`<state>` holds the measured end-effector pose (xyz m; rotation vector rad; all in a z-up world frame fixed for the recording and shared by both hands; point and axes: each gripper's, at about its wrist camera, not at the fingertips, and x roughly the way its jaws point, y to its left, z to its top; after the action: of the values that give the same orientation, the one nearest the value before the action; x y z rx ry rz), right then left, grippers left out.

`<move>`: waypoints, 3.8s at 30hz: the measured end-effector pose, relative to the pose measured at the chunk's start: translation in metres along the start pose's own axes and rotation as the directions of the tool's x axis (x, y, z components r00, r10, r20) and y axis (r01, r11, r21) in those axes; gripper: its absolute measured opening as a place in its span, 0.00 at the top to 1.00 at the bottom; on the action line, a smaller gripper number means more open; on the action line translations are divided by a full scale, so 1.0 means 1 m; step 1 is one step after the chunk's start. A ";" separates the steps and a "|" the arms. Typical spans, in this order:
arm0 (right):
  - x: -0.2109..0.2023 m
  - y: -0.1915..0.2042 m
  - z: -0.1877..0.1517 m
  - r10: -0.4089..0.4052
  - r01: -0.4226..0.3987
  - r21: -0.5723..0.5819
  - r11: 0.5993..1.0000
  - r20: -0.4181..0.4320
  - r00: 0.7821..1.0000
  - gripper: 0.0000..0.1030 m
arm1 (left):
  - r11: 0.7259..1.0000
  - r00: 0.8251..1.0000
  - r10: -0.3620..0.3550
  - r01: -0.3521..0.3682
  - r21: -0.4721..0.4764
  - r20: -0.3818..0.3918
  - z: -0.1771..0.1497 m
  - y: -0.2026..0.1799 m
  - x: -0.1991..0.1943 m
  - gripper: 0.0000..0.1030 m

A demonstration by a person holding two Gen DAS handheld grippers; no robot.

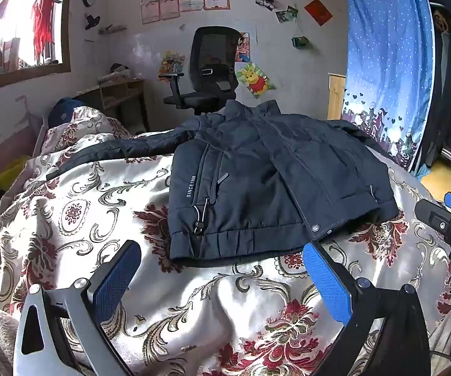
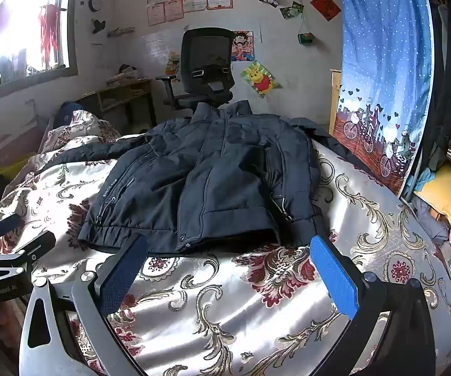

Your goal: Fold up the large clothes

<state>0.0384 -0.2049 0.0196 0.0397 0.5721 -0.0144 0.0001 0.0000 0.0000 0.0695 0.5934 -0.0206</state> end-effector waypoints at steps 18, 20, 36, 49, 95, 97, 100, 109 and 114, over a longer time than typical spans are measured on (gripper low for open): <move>0.000 0.000 0.001 0.000 0.000 -0.001 1.000 0.000 1.000 0.01 | 1.000 1.000 0.002 -0.002 0.005 0.002 0.000 0.000 0.000 0.00; 0.000 0.001 0.001 -0.001 0.001 -0.001 1.000 -0.001 1.000 0.01 | 1.000 1.000 0.002 -0.002 0.005 0.002 0.000 0.000 0.000 0.00; 0.001 0.001 0.000 -0.002 0.002 0.002 1.000 -0.001 1.000 0.01 | 1.000 1.000 0.003 -0.003 0.008 0.002 0.000 0.000 0.000 0.00; 0.002 0.001 0.000 -0.001 0.001 0.002 1.000 -0.002 1.000 0.01 | 1.000 1.000 0.005 -0.005 0.010 0.002 0.000 0.000 0.000 0.00; 0.003 0.001 0.002 -0.001 0.001 0.006 1.000 -0.003 1.000 0.01 | 1.000 1.000 0.010 -0.010 0.017 0.003 0.000 -0.001 0.000 0.00; 0.004 0.001 0.002 0.000 0.000 0.006 1.000 -0.003 1.000 0.01 | 1.000 1.000 0.011 -0.011 0.017 0.003 0.000 -0.001 0.000 0.00; 0.005 0.000 0.002 0.005 -0.005 0.010 1.000 -0.014 1.000 0.01 | 1.000 1.000 0.011 -0.011 0.015 -0.002 0.000 0.000 0.000 0.00; 0.005 0.004 0.016 -0.079 0.079 -0.001 0.997 -0.091 0.993 0.01 | 1.000 0.999 0.011 -0.010 0.008 -0.046 0.021 0.012 0.006 0.00; -0.006 0.010 0.049 -0.149 0.147 -0.038 0.988 -0.063 0.987 0.01 | 0.999 0.999 0.025 -0.024 0.038 -0.039 0.058 0.021 0.005 0.00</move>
<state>0.0600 -0.1973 0.0642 -0.0350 0.6402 -0.1486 0.0377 0.0164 0.0465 0.1137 0.6313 -0.0068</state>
